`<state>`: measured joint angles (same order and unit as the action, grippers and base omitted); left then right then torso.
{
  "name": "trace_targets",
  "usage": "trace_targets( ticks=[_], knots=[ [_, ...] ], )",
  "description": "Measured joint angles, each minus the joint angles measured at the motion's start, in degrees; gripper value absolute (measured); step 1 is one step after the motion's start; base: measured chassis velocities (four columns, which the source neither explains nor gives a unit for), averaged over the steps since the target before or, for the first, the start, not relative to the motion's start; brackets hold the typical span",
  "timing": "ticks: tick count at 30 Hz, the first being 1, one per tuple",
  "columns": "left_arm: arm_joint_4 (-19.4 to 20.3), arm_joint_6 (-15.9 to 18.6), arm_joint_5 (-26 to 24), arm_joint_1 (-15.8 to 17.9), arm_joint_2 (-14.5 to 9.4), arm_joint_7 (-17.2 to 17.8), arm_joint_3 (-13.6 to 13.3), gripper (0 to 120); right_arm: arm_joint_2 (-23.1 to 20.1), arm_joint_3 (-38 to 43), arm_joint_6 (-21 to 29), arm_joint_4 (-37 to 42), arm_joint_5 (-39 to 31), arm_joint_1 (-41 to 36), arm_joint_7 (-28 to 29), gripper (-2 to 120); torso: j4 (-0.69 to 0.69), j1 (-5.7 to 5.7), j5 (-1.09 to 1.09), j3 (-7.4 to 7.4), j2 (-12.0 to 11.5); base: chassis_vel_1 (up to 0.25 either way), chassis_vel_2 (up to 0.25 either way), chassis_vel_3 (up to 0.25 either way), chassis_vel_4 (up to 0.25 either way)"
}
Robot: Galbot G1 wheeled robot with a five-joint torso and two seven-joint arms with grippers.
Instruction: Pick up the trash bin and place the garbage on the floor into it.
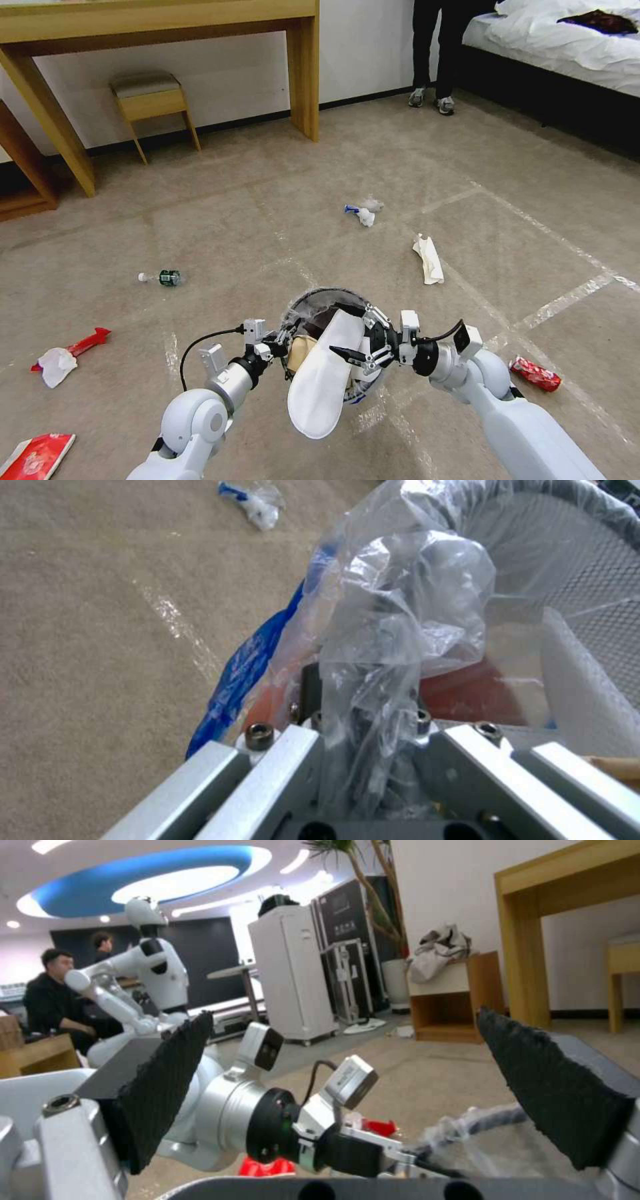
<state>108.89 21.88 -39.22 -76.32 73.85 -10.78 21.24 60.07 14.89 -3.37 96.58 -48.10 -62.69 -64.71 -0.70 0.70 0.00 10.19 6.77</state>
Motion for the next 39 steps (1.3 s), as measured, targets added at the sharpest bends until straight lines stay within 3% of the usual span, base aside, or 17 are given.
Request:
trace_targets(
  ticks=[16,39],
  knots=[
    [-0.6,-0.2,0.0,0.0,0.3,0.0,0.7,1,-2.3,8.2,-0.1,-0.1,-0.1,-4.3,0.4,100,0.00,0.00,0.00,0.00,0.0,0.000,0.000,0.000,0.000],
    [-1.8,-0.5,0.8,0.7,0.0,-0.3,0.2,1,-0.2,23.3,-2.3,-3.6,4.4,-13.7,-0.3,100,0.00,0.00,0.00,0.00,0.0,0.000,0.000,0.000,0.000]
  ],
)
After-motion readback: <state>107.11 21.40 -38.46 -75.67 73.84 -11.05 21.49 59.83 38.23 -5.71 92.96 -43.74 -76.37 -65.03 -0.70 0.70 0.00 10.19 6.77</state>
